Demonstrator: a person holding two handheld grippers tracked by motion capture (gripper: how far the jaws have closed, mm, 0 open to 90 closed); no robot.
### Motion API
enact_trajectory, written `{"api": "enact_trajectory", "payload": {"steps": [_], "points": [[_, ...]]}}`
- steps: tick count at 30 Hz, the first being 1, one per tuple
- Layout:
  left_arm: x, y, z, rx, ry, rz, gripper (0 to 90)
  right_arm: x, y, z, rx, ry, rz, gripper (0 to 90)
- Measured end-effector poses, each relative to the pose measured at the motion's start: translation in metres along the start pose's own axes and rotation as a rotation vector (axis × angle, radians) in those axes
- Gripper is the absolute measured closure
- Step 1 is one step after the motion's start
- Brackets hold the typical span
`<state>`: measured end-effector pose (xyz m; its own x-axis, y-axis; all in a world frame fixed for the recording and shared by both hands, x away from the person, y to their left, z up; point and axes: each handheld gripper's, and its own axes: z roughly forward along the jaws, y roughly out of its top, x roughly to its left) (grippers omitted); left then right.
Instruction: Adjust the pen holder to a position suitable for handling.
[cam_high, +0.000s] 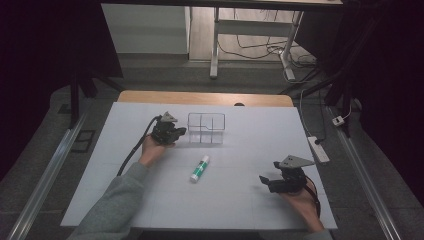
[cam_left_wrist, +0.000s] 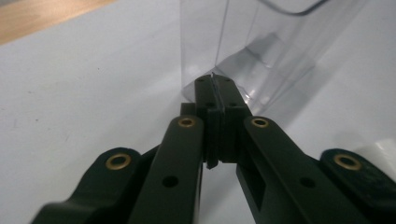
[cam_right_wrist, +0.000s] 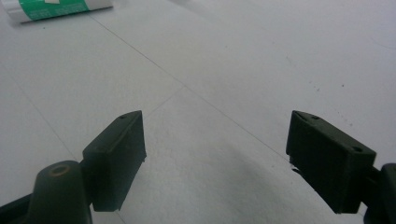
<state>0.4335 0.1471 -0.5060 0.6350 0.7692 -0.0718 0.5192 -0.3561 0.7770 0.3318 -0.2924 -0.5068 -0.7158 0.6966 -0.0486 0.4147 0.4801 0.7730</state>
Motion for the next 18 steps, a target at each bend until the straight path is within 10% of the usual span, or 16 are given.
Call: {"api": "enact_trajectory", "payload": {"steps": [10,18], "points": [[-0.014,-0.003,-0.025,-0.001,-0.042,0.006,83.9,0.001,0.000,-0.001,-0.005,0.000,-0.003,19.1],[-0.031,0.001,-0.041,0.044,-0.062,0.047,45.9,0.001,0.000,-0.001,0.000,0.003,-0.012,19.1]]}}
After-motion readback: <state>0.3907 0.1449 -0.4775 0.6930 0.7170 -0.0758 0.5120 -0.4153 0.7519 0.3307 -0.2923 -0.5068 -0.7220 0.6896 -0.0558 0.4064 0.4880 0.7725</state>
